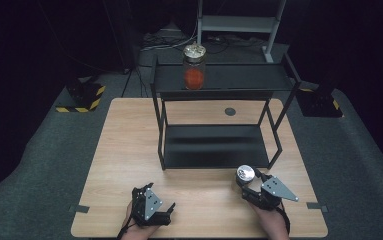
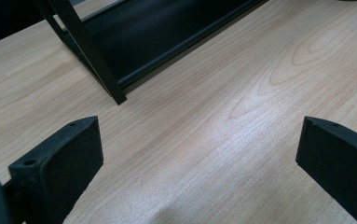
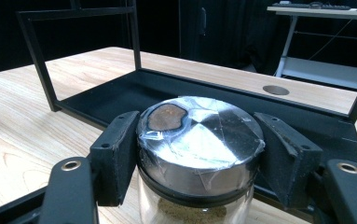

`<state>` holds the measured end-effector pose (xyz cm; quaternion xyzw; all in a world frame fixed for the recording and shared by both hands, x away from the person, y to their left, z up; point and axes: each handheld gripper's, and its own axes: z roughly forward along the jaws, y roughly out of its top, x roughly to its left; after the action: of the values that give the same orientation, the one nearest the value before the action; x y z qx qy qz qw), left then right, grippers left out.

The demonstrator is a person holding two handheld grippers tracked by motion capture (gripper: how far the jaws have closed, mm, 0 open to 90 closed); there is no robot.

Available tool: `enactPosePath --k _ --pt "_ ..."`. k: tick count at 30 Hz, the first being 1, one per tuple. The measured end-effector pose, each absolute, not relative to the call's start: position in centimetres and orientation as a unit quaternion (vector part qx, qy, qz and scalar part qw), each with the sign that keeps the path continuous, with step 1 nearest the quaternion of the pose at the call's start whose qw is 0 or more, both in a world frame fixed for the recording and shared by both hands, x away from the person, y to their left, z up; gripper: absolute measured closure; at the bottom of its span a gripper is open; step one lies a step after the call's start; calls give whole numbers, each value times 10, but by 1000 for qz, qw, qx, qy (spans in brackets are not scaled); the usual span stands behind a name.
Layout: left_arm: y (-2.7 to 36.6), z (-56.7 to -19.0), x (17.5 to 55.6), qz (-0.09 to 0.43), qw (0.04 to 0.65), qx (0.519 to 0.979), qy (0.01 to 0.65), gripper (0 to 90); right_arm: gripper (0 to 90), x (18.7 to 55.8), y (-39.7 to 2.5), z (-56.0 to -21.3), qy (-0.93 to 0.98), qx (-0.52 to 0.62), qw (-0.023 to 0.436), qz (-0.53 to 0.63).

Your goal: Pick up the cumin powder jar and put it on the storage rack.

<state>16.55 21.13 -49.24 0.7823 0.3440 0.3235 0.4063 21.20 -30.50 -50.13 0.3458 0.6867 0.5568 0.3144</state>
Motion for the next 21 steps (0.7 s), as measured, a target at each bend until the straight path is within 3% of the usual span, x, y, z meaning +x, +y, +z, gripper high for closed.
enactPosePath --k 21 --pt "213 -492 166 321 408 782 345 7 344 206 -303 -497 683 332 330 561"
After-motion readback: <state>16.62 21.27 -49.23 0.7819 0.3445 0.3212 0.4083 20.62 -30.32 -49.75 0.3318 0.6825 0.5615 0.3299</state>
